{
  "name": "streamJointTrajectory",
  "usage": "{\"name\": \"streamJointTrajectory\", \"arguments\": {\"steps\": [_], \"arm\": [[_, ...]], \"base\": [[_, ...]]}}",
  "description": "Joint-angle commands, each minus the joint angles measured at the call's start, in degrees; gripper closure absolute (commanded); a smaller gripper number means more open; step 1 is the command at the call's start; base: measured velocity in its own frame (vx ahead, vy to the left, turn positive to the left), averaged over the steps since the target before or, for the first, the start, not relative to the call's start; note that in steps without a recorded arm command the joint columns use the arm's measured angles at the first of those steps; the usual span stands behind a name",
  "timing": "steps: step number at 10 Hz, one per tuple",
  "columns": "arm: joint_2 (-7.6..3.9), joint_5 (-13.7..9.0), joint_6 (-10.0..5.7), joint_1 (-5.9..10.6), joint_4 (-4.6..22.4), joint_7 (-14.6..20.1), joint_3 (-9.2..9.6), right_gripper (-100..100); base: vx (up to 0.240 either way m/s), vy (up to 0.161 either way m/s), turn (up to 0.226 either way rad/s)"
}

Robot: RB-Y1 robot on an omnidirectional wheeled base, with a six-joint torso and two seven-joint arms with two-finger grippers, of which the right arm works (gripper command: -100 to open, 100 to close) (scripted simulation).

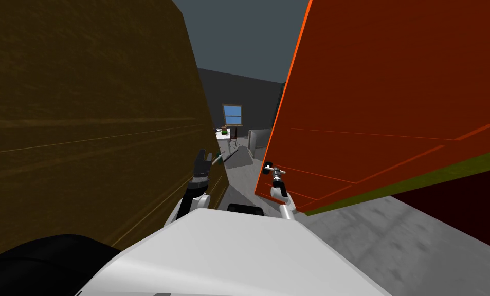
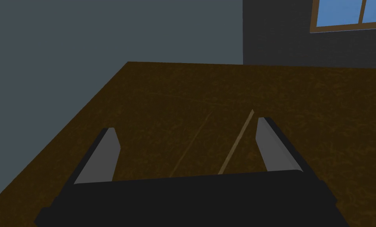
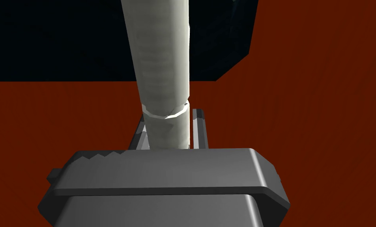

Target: Push the door open

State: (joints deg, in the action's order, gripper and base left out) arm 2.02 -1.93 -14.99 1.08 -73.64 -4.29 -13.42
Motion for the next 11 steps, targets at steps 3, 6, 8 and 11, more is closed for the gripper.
{"name": "streamJointTrajectory", "arguments": {"steps": [3, 6, 8, 11], "arm": [[-1.63, -0.62, -0.57, 1.02, 0.62, -0.45, 1.11, 100], [-2.37, -1.13, -0.75, 1.7, 1.47, -0.74, 2.68, 100], [-2.71, -1.42, -0.86, 2.09, 1.95, -0.9, 3.58, 100], [-3.19, -1.87, -1.02, 2.69, 2.7, -1.16, 4.96, 100]], "base": [[0.195, -0.003, -0.247], [0.147, -0.04, -0.184], [0.099, -0.025, -0.187], [0.102, 0.002, -0.162]]}}
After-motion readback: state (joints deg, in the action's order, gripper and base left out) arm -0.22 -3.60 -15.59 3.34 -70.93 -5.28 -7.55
